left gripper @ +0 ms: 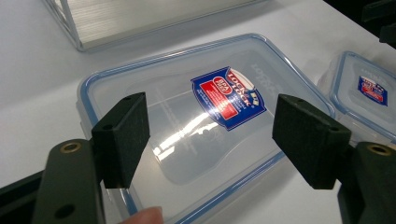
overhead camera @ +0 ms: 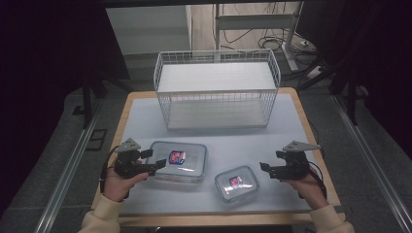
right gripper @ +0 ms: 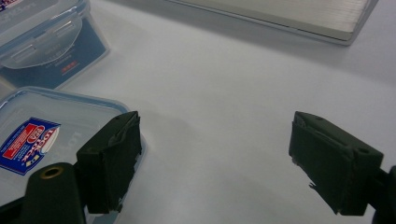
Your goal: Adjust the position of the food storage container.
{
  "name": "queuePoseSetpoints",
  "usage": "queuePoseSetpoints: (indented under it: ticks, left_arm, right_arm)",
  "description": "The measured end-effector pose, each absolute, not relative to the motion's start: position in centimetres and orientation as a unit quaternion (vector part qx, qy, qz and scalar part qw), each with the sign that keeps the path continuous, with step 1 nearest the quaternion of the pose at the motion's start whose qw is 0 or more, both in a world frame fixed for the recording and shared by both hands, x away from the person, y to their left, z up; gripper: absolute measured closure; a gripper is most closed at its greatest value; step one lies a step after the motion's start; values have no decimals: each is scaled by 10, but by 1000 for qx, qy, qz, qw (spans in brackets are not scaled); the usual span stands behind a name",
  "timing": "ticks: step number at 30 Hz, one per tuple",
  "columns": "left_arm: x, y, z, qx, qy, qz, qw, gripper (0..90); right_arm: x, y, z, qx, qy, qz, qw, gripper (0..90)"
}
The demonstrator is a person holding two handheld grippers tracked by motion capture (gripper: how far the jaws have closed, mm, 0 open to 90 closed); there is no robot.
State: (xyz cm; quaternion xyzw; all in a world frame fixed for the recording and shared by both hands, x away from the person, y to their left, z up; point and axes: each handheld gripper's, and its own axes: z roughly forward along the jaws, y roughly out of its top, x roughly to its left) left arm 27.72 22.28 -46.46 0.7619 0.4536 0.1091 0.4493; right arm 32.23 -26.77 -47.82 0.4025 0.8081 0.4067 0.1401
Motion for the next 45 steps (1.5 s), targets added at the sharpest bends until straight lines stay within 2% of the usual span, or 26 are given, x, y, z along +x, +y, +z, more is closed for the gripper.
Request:
queuePoseSetpoints:
  ticks: [7,10,12,15,18,22,29,45]
  left_arm:
    - [272,227,-464,763,450,109,451,372]
    - [267,231,-464,764,444,109,455,464]
    - [265,234,-464,764,443,103,458,553]
    - [263,235,-463,778,432,93,447,771]
    - [260,233,-461,786,418,82,448,899]
    - [257,213,-464,812,382,46,438,900]
    - [252,173,-482,848,337,18,408,900]
    - [259,123,-505,873,323,42,362,900]
  right_arm:
    - [324,-267,-481,393,813,408,137,175]
    - [327,-265,-483,391,815,404,140,175]
    - [327,-264,-483,396,813,405,137,176]
    - [325,-263,-481,398,808,412,137,179]
    - [323,-261,-478,394,809,413,142,179]
    - [321,-264,-476,396,807,413,146,179]
    - [319,-272,-481,411,805,402,148,179]
    - [313,-273,-486,412,810,390,150,179]
